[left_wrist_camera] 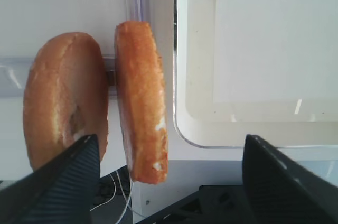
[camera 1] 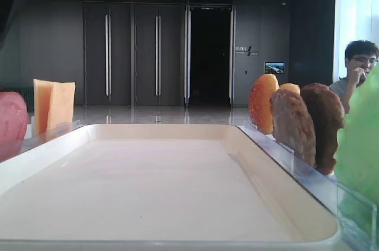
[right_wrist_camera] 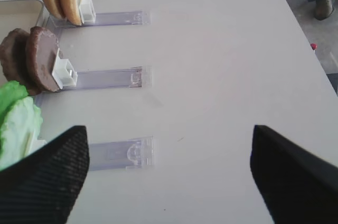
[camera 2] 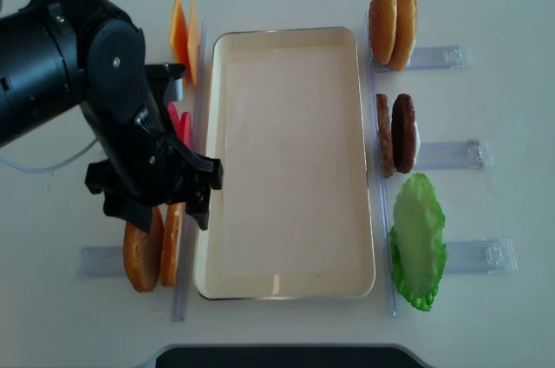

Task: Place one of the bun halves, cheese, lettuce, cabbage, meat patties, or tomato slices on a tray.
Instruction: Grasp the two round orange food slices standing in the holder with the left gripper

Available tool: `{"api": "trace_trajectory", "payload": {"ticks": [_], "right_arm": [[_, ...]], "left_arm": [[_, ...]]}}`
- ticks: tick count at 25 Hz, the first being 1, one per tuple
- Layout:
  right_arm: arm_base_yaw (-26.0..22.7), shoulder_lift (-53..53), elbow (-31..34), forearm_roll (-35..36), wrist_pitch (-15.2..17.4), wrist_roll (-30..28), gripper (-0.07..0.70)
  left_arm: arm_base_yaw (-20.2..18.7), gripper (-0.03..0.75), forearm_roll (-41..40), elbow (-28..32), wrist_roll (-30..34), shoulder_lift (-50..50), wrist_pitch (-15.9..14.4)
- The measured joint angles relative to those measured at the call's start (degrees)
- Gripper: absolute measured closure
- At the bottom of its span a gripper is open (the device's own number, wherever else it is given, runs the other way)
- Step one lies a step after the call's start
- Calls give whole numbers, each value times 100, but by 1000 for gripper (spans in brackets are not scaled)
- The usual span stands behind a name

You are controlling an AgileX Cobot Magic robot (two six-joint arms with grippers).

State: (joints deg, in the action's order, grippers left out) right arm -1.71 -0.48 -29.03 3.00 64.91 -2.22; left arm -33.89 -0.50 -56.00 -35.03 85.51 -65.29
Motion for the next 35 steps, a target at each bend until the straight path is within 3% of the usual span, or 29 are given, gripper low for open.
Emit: {"api": "trace_trajectory", "payload": {"ticks": [20,35], "right_arm": [[0,0,0,0,0,0,42],[0,0,0,0,0,0,42]], "left_arm": [[-6,73,114,0,157,338,144],[-6,73,92,0,157,338,51]]}}
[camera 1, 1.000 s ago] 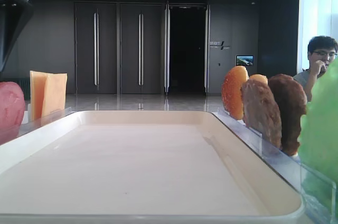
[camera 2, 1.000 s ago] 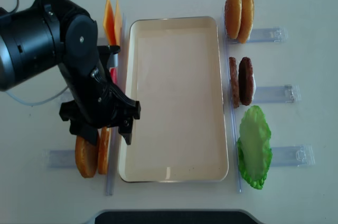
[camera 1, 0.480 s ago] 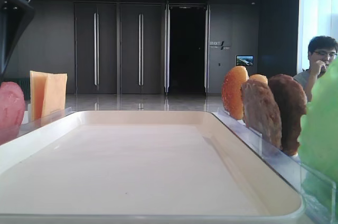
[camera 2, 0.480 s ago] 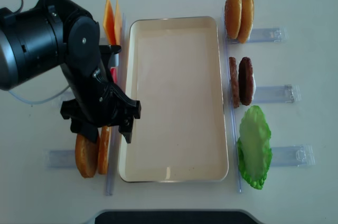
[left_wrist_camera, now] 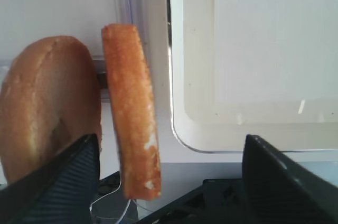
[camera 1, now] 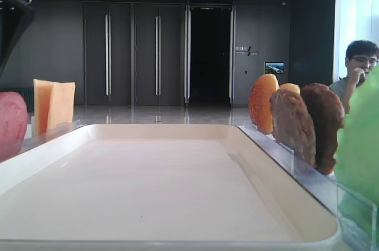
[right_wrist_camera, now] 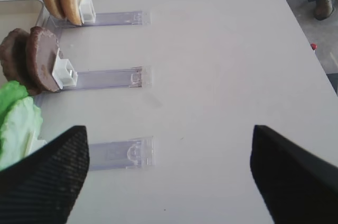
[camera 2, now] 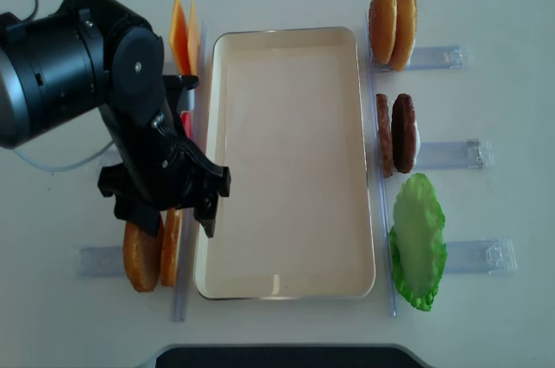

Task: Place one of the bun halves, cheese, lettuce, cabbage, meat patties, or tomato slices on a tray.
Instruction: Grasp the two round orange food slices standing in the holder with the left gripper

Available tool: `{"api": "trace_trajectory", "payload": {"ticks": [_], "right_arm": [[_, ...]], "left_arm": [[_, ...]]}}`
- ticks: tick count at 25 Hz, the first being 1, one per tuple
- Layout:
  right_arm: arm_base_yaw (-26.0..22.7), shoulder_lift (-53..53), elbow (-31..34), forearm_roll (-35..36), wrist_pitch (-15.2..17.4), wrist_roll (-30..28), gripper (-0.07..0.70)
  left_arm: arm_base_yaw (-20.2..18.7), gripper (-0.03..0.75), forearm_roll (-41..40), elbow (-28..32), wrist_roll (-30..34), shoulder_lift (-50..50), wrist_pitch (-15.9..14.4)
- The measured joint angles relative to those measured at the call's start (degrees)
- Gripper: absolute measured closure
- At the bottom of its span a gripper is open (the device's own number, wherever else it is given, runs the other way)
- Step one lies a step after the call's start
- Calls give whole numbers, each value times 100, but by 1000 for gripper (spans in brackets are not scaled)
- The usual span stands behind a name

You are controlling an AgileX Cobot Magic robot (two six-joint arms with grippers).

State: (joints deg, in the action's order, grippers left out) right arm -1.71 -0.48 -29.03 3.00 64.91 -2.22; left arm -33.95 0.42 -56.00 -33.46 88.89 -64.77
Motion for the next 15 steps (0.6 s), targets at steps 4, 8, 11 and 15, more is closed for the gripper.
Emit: {"api": "trace_trajectory", "payload": {"ticks": [4,8,11,15], "right_arm": [[0,0,0,0,0,0,42],[0,0,0,0,0,0,42],[0,0,0,0,0,0,42],[0,0,0,0,0,0,42]], "left_arm": [[0,73,0,0,0,0,-24],[0,73,-42,0,0,0,-24],[0,73,-42,0,3,7,-26],[0,73,-42,0,3,102,-30]]}}
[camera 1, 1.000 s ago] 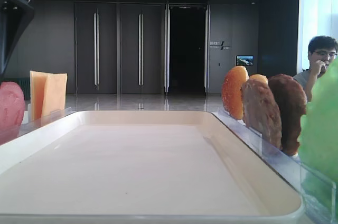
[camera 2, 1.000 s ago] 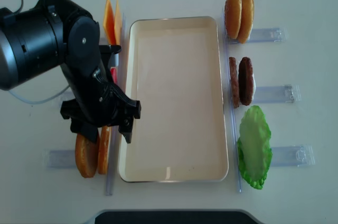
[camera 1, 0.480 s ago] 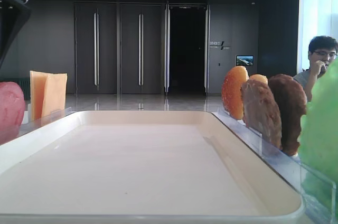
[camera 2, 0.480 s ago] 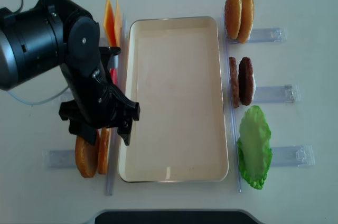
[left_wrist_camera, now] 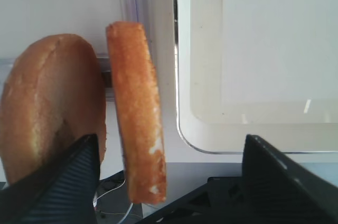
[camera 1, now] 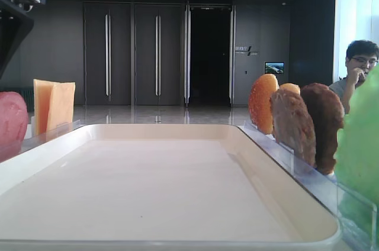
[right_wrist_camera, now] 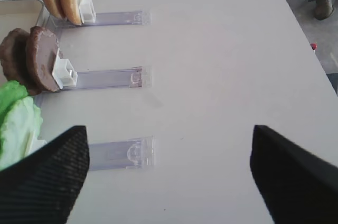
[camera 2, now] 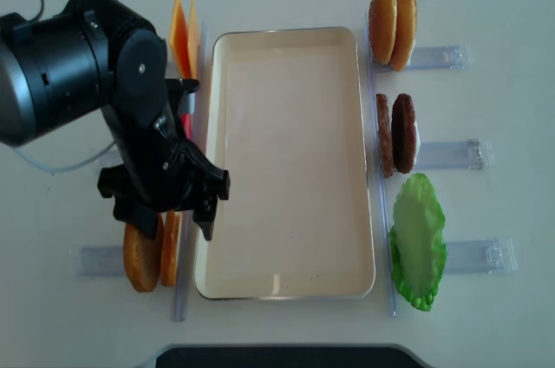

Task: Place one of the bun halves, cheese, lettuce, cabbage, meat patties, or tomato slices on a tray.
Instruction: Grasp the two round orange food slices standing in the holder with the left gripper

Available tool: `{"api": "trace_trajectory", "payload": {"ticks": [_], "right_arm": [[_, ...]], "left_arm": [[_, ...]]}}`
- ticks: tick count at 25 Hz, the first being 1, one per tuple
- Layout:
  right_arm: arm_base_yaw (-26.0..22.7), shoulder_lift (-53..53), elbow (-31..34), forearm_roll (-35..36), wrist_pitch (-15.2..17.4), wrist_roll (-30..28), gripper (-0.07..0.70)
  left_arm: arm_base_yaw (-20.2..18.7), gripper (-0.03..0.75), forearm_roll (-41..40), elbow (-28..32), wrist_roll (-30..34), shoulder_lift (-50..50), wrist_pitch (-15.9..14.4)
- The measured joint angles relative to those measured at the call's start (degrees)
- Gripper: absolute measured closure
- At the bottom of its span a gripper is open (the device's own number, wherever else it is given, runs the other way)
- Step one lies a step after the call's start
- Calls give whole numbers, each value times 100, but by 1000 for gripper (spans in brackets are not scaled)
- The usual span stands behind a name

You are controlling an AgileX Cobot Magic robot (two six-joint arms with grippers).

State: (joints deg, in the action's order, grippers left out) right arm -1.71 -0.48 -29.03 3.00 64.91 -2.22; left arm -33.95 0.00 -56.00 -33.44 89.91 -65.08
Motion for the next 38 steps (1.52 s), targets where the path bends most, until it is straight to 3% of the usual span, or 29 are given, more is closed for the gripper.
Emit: {"api": "trace_trajectory", "payload": {"ticks": [7,10,19,21,30,38], "right_arm": [[0,0,0,0,0,0,42],[0,0,0,0,0,0,42],[0,0,0,0,0,0,42],[0,0,0,0,0,0,42],[0,0,0,0,0,0,42],[0,0,0,0,0,0,42]], "left_arm": [[0,73,0,0,0,62,0],[0,112,0,0,0,62,0],[0,503,-31,0,0,62,-59],[0,540,-51,0,0,62,-148],[0,555,-89,0,130,62,-245],[0,451,-84,0,130,62,-281]]}}
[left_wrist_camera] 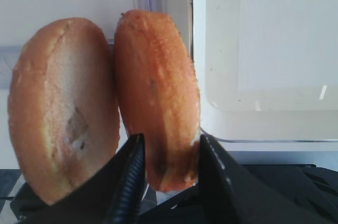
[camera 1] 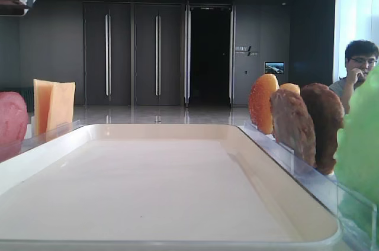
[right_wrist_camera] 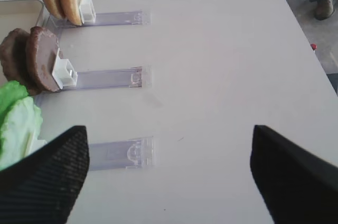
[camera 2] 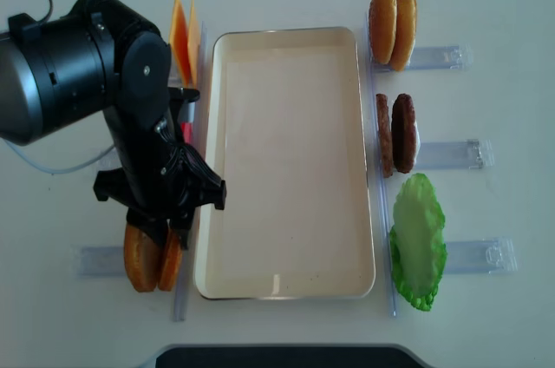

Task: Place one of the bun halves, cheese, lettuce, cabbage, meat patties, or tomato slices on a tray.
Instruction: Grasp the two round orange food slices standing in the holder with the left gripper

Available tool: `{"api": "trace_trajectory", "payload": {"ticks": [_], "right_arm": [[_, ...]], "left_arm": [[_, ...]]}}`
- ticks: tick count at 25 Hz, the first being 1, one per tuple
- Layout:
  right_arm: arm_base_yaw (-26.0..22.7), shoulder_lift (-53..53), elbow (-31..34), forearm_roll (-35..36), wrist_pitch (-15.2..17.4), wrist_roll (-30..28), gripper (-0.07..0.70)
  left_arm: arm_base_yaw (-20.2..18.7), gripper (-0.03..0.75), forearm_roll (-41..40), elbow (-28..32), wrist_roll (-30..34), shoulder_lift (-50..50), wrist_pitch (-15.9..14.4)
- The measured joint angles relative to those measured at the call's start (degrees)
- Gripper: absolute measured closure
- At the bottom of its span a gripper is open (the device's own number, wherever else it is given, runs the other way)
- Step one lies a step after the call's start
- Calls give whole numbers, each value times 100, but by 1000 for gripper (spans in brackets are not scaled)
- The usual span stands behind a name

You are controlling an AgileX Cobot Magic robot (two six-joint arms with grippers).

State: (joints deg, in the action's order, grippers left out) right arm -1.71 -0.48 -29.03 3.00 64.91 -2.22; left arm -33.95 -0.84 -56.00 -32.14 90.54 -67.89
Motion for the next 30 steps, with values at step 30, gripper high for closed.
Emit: {"api": "trace_trajectory", "payload": {"ticks": [30], "right_arm": [[0,0,0,0,0,0,42]], "left_arm": [[0,611,-3,-65,125,-252,-132]]}}
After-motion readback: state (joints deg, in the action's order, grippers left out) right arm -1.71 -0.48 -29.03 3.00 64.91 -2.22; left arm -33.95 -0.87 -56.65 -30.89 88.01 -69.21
